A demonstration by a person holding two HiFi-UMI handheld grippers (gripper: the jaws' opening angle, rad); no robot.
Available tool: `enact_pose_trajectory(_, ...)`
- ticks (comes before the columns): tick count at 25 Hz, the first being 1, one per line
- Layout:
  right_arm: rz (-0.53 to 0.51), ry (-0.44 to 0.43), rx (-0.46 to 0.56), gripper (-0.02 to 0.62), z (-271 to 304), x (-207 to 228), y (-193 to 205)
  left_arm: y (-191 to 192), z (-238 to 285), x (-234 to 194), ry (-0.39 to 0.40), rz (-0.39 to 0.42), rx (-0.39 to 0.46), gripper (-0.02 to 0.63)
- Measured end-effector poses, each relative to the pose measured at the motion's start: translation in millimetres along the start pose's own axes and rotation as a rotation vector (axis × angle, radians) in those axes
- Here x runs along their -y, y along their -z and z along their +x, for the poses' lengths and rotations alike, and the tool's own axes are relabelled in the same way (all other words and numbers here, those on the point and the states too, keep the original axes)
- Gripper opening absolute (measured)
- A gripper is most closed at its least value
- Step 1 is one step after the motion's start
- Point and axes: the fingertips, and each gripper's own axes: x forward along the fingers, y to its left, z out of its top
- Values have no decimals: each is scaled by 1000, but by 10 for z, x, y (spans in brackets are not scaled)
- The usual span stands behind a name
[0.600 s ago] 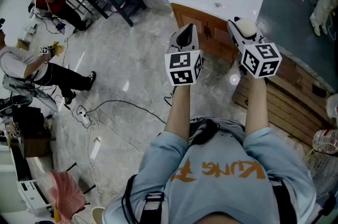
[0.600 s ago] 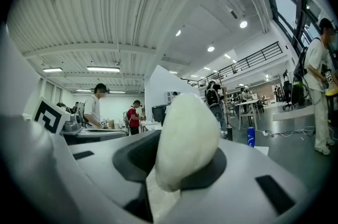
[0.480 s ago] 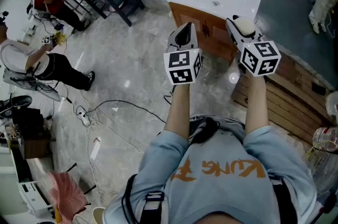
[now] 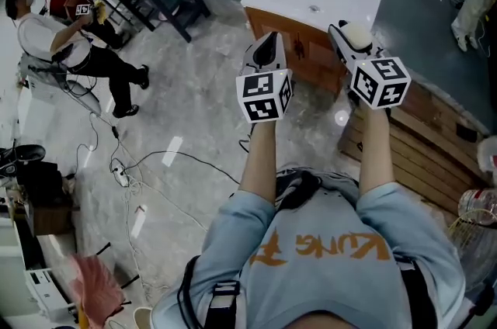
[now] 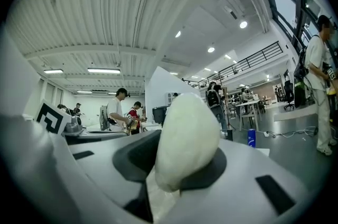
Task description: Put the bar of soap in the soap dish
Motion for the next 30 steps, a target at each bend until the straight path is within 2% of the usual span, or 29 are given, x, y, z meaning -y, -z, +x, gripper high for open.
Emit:
enact_pose_trajectory(21, -7, -31, 40, 125, 350, 243, -178, -203, 409, -174, 5, 39, 17, 20)
enact_pose_trajectory(26, -21, 10, 43, 124, 514, 498, -181, -219, 721, -292, 23, 27, 35, 20)
enact_pose_trajectory(30, -15, 60, 50, 124, 676, 787, -202, -42, 1063, -266, 77, 26, -2, 20)
